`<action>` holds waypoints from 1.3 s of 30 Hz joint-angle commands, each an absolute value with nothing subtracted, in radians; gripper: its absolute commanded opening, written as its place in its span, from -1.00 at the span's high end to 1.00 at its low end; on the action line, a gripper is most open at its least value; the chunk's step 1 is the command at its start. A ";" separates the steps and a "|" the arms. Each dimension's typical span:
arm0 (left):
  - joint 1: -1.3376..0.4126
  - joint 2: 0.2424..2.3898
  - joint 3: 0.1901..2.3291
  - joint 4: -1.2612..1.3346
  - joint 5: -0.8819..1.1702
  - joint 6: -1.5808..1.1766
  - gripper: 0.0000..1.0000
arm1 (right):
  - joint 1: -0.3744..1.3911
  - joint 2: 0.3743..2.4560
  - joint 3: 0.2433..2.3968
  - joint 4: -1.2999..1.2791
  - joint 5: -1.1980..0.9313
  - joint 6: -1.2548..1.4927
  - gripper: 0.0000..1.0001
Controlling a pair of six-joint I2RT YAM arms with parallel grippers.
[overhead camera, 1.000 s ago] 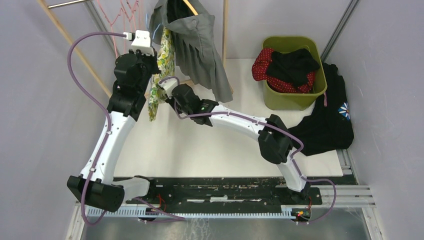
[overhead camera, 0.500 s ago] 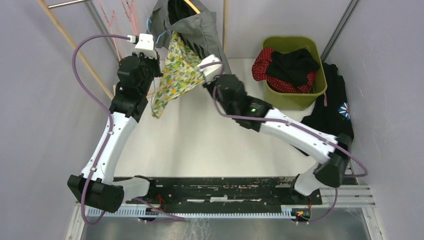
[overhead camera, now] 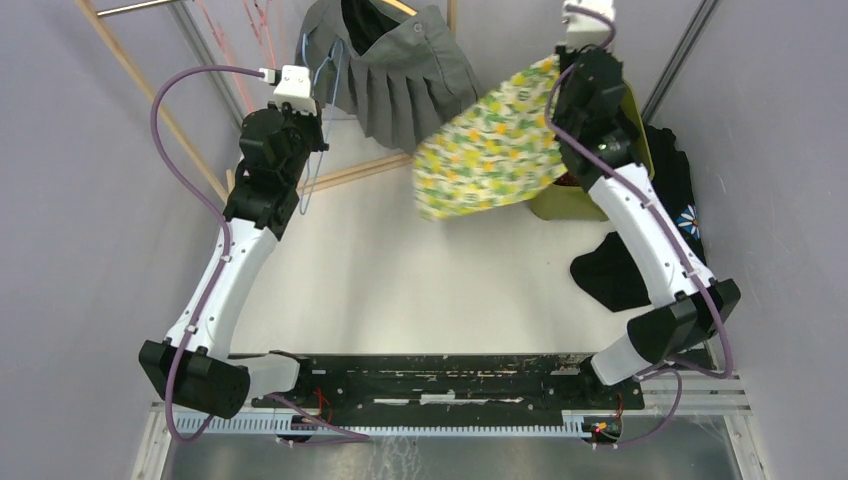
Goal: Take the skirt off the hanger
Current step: Remove the skirt from the hanger, then place the skirt in the bin.
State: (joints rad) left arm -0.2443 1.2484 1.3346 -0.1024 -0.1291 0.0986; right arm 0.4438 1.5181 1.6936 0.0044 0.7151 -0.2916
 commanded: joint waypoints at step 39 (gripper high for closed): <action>-0.244 1.319 1.452 -0.098 -0.188 0.158 0.94 | 0.073 1.964 1.822 0.077 0.511 0.428 0.99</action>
State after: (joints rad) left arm -0.2443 1.3163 1.3849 -0.1272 -0.1814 0.1001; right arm 0.0681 2.0315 2.0151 0.0475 0.4076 0.3725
